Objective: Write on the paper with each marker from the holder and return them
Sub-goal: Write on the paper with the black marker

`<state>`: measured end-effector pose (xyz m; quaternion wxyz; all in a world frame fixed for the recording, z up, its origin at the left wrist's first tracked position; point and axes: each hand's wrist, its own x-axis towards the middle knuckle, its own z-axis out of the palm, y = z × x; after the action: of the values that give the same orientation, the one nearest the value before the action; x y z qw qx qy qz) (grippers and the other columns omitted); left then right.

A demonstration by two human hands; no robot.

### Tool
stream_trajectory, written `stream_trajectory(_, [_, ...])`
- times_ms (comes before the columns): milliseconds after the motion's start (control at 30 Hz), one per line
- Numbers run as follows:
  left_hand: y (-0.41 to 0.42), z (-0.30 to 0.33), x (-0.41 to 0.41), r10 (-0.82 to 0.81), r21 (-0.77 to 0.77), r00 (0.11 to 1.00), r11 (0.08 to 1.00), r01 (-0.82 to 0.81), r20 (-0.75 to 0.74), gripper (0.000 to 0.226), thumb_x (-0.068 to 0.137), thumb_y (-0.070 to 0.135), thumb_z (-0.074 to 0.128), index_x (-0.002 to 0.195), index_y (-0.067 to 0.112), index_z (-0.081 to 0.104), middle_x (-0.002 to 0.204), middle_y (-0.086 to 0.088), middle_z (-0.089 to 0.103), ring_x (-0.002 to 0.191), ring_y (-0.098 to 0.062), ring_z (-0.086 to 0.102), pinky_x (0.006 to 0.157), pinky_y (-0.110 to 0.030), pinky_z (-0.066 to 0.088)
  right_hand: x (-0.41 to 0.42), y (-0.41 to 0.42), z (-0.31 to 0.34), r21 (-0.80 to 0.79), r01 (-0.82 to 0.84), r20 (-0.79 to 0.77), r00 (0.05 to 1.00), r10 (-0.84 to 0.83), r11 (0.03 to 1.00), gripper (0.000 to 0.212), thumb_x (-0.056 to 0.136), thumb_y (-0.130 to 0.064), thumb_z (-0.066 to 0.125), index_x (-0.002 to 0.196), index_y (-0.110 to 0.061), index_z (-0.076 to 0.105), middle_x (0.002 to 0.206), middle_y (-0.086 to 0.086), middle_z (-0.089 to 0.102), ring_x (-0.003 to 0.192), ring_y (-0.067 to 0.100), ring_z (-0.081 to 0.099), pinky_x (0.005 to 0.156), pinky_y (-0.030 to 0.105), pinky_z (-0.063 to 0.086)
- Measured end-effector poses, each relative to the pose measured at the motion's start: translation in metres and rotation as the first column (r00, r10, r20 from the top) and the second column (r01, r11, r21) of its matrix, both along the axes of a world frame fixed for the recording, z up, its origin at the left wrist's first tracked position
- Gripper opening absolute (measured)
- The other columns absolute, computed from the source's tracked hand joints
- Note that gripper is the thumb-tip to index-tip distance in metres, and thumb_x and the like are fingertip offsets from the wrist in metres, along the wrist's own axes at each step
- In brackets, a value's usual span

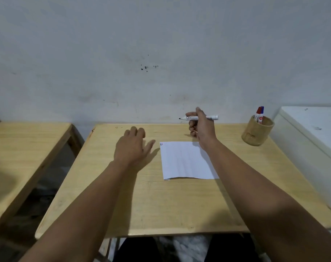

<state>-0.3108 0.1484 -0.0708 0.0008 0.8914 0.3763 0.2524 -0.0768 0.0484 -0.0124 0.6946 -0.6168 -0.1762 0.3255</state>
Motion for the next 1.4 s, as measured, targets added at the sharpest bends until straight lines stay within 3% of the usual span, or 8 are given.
stream_trajectory(100, [-0.038,-0.003,0.013,-0.172,-0.01,0.985,0.985,0.172,-0.032,0.054,0.092,0.064,0.047,0.121,0.022,0.063,0.12,0.004,0.066,0.107,-0.024,0.059,0.084,-0.04,0.047,-0.016,0.004,-0.01,-0.033,-0.054,0.126,0.99,0.058,0.998,0.017,0.101,-0.021,0.06,0.105,-0.011,0.074,0.072,0.006,0.071,0.052,0.016,0.055,0.048,0.022,0.04])
stream_trajectory(167, [-0.05,-0.013,0.017,-0.162,-0.148,0.975,0.979,0.14,-0.151,0.073,0.092,0.071,0.039,0.145,0.023,0.052,0.147,0.002,0.056,0.135,-0.024,0.049,0.106,-0.045,0.042,-0.026,0.008,-0.023,-0.045,-0.094,0.196,0.975,0.101,0.995,0.02,0.099,-0.023,0.069,0.101,-0.005,0.076,0.077,0.007,0.074,0.056,0.018,0.058,0.05,0.024,0.044])
stream_trajectory(267, [-0.051,-0.026,0.015,-0.143,-0.23,0.963,0.969,0.088,-0.231,0.087,0.09,0.077,0.036,0.155,0.02,0.039,0.161,-0.001,0.041,0.152,-0.025,0.03,0.119,-0.045,0.027,-0.043,0.014,-0.043,-0.084,-0.085,0.241,0.965,0.103,0.993,0.038,0.097,-0.037,0.075,0.089,0.0,0.071,0.066,-0.001,0.073,0.053,0.018,0.056,0.046,0.023,0.042])
stream_trajectory(467, [-0.046,-0.034,0.01,-0.161,-0.245,0.963,0.964,0.107,-0.216,0.091,0.09,0.079,0.036,0.16,0.02,0.032,0.168,-0.001,0.031,0.158,-0.022,0.019,0.125,-0.042,0.016,-0.058,0.01,-0.077,-0.095,-0.08,0.193,0.976,0.097,0.992,0.03,0.098,-0.018,0.07,0.084,0.007,0.064,0.065,0.012,0.072,0.053,0.021,0.061,0.051,0.028,0.049])
stream_trajectory(600, [-0.041,-0.038,0.003,-0.182,-0.251,0.96,0.96,0.125,-0.215,0.095,0.091,0.08,0.033,0.161,0.017,0.029,0.171,-0.001,0.022,0.159,-0.017,0.013,0.128,-0.04,0.012,-0.059,0.01,-0.082,-0.102,-0.056,0.209,0.975,0.076,0.993,0.027,0.093,-0.02,0.065,0.081,0.003,0.062,0.078,0.025,0.077,0.058,0.023,0.063,0.057,0.032,0.052])
stream_trajectory(1067, [-0.042,-0.039,0.002,-0.167,-0.27,0.974,0.955,0.121,-0.153,0.093,0.089,0.08,0.039,0.157,0.017,0.038,0.169,-0.001,0.028,0.158,-0.015,0.017,0.128,-0.041,0.015,-0.057,0.012,-0.089,-0.178,-0.064,0.368,0.921,0.127,0.982,0.027,0.087,-0.035,0.067,0.068,-0.015,0.066,0.073,0.013,0.078,0.062,0.021,0.074,0.067,0.041,0.064])
stream_trajectory(1233, [-0.042,-0.039,0.002,-0.165,-0.274,0.976,0.954,0.12,-0.145,0.093,0.089,0.08,0.039,0.157,0.017,0.037,0.169,0.0,0.027,0.158,-0.015,0.016,0.128,-0.04,0.014,-0.058,0.012,-0.088,-0.172,-0.071,0.376,0.917,0.132,0.983,0.027,0.09,-0.028,0.067,0.072,-0.007,0.067,0.074,0.018,0.077,0.058,0.017,0.071,0.062,0.035,0.059])
stream_trajectory(1400, [-0.043,-0.036,0.001,-0.171,-0.286,0.976,0.95,0.126,-0.136,0.091,0.088,0.079,0.042,0.155,0.017,0.04,0.169,0.0,0.027,0.158,-0.015,0.016,0.128,-0.041,0.014,-0.059,0.011,-0.087,-0.17,-0.052,0.35,0.93,0.109,0.984,0.028,0.087,-0.029,0.066,0.063,-0.015,0.061,0.073,0.016,0.077,0.06,0.019,0.072,0.064,0.037,0.061])
